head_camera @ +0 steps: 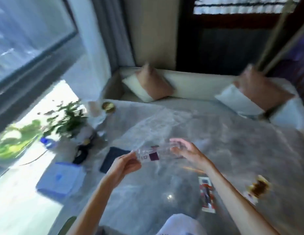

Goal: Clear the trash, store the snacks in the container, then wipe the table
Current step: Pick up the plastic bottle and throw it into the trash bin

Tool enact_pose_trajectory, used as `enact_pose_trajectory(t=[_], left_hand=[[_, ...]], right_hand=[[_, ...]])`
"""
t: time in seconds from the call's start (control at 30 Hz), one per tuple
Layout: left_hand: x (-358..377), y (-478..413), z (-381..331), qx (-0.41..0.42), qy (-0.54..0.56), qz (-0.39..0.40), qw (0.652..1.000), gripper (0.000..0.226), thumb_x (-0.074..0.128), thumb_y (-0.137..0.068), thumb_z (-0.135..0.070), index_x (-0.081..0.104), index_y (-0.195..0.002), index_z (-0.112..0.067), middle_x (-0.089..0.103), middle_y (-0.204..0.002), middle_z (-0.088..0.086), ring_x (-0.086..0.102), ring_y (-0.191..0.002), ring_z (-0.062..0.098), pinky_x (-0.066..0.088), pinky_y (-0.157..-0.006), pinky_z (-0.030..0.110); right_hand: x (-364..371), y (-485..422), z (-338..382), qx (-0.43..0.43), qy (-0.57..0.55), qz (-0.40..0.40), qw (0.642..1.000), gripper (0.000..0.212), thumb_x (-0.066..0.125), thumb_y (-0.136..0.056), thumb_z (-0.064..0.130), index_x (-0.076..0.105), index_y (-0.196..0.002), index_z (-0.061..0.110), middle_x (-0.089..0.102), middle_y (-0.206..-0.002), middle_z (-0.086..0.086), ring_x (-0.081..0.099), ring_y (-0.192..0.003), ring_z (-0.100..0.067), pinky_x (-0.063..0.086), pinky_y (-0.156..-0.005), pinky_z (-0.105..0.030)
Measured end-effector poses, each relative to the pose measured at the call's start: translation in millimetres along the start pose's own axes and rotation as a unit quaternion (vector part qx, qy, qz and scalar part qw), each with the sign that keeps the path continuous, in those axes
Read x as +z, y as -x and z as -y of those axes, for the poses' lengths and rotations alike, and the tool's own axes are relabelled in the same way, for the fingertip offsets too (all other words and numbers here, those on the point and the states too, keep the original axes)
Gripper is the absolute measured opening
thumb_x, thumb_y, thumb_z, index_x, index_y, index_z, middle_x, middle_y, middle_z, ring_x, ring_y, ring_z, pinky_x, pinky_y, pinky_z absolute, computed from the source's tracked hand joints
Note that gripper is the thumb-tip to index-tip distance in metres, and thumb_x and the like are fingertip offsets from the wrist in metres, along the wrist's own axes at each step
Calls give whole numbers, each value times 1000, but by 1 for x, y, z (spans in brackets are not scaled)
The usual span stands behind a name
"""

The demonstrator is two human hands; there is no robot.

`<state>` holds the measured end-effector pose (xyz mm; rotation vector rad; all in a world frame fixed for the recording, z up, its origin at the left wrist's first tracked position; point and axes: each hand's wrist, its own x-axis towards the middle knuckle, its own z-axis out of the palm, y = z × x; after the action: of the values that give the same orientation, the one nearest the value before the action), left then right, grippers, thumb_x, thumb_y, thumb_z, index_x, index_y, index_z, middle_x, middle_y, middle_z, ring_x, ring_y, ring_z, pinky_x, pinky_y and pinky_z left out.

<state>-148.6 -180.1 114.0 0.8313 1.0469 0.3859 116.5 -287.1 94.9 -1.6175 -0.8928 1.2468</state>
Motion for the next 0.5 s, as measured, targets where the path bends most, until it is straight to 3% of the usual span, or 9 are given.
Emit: enact_pose_trajectory(t=[0.1, 0.17, 0.23, 0.3, 0.4, 0.5], left_hand=[[-131, 68, 0, 63, 10, -120, 991, 19, 51, -98, -20, 60, -87, -7, 48, -68, 8, 43, -43, 8, 37, -40, 14], [-211, 116, 9, 117, 7, -216, 969, 20, 52, -98, -17, 64, -87, -5, 55, -70, 10, 51, -47, 10, 41, -45, 17], [-279, 169, 22, 159, 24, -302, 940, 22, 53, -98, -14, 66, -83, -5, 61, -65, 10, 55, -50, 15, 46, -45, 18], [-333, 218, 36, 184, 44, -380, 906, 24, 52, -98, -12, 66, -80, -7, 63, -58, 7, 55, -51, 20, 48, -44, 19], [-392, 278, 56, 196, 77, -483, 850, 23, 56, -97, -14, 67, -77, -11, 62, -58, 7, 57, -53, 20, 50, -46, 22], [-429, 317, 76, 213, 118, -547, 801, 21, 56, -97, -21, 68, -82, -11, 63, -60, 7, 59, -54, 18, 52, -47, 23]], right_hand=[[137, -28, 40, -17, 22, 103, 994, 44, 80, -74, 34, 66, -116, 29, 66, -121, 7, 62, -112, -15, 59, -81, -37], [234, -38, 59, -31, 41, 160, 986, 39, 75, -81, 19, 64, -119, 19, 66, -118, -5, 63, -103, -19, 58, -83, -46], [328, -38, 76, -38, 41, 217, 975, 38, 72, -84, 19, 63, -120, 14, 66, -111, -11, 62, -94, -21, 56, -84, -50], [413, -30, 90, -32, 29, 270, 962, 39, 69, -86, 18, 62, -124, 10, 68, -103, -9, 64, -87, -17, 59, -79, -44], [516, -11, 107, -9, 41, 328, 944, 37, 66, -90, 17, 62, -125, 7, 68, -101, -9, 65, -95, -22, 59, -83, -47], [588, 2, 123, 0, 43, 387, 921, 37, 66, -90, 20, 63, -124, 9, 67, -107, -12, 65, -98, -22, 63, -70, -33]])
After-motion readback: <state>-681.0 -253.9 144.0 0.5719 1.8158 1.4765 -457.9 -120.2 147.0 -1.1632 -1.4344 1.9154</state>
